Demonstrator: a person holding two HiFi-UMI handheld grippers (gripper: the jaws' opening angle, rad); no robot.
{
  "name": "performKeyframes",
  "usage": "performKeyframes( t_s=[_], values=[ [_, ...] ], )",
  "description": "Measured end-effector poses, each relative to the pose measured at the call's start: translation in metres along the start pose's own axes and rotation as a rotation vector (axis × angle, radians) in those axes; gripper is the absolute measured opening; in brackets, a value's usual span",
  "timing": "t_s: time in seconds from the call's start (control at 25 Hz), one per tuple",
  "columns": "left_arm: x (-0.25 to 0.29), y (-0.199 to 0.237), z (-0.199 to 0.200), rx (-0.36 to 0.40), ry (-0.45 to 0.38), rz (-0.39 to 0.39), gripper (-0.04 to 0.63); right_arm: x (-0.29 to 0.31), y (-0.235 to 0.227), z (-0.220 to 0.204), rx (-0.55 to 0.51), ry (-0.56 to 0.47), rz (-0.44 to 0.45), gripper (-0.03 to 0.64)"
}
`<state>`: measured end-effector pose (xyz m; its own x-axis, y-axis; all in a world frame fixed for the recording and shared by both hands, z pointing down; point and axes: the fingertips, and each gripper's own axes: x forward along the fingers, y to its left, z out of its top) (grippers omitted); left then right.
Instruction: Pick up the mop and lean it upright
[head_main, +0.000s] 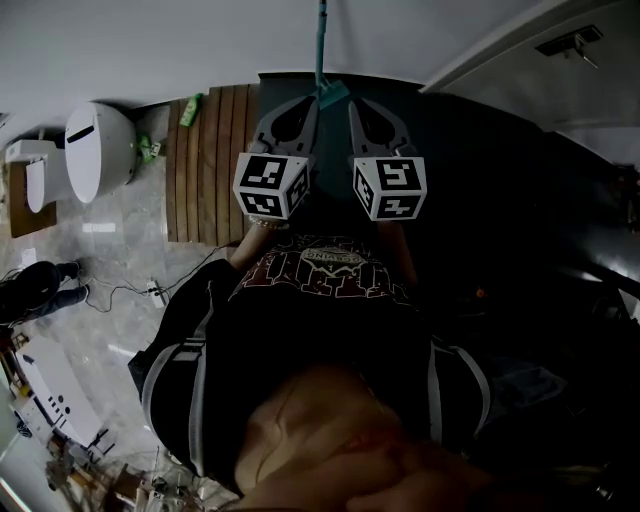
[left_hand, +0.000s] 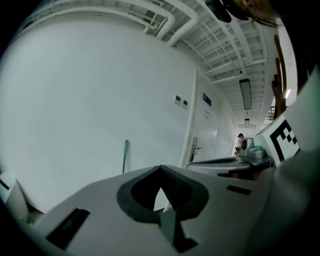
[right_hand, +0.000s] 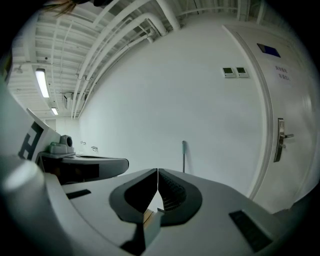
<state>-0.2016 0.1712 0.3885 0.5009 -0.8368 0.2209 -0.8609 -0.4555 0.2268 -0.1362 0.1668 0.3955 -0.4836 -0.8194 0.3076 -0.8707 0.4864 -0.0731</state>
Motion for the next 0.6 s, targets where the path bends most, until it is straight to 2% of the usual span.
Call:
performKeyframes(
  t_s=[0.32,0.6],
  values=[
    [0.003,0.047,0.004,-0.010,0.017,0.006,0.046,0.033,0.018,0.001,0.002,0.031,-0.017,0.020],
    [0.017,0.064,0.006,-0.016,0.025,0.025,0.046,0.050,0.009,0.003,0.000,0.057,-0.018,0.020]
  ],
)
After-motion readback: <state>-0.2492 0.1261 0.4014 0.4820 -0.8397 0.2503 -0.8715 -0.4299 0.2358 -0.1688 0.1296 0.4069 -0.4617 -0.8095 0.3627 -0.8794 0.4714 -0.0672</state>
